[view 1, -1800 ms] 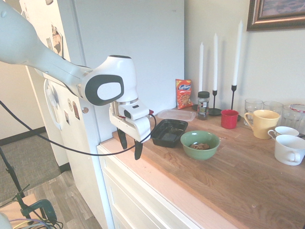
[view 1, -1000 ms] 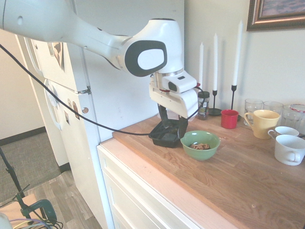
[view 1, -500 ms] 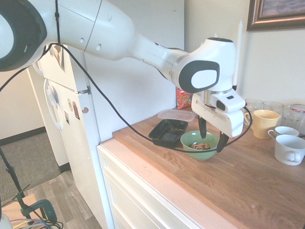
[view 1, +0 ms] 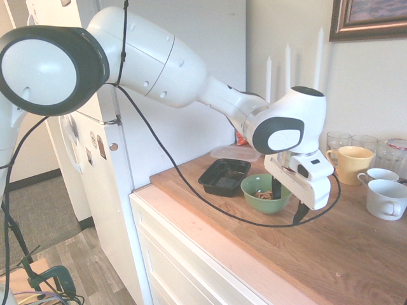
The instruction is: Pour the cereal into the box
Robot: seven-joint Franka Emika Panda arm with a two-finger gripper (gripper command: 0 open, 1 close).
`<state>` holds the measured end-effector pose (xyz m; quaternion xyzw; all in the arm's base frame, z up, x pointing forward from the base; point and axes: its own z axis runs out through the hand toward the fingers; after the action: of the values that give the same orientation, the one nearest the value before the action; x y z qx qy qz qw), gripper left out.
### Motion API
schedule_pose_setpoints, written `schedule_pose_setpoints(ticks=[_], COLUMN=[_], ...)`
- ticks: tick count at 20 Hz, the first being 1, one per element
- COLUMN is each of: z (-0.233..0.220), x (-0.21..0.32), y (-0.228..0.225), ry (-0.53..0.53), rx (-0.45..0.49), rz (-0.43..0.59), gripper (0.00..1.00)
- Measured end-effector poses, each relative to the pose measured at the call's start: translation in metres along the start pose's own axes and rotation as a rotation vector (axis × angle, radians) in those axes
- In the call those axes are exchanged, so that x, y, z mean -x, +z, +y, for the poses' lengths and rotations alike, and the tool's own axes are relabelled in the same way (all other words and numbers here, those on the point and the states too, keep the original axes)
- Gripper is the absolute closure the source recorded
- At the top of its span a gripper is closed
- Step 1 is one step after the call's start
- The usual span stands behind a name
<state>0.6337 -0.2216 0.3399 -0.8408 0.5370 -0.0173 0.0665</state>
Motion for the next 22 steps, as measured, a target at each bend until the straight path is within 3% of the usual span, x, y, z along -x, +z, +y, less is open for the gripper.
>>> schedule_pose_setpoints(ticks=[22], z=[-0.008], x=[0.013], y=[0.012], ry=[-0.027], rx=[-0.003], rz=[-0.041], gripper=[1.0])
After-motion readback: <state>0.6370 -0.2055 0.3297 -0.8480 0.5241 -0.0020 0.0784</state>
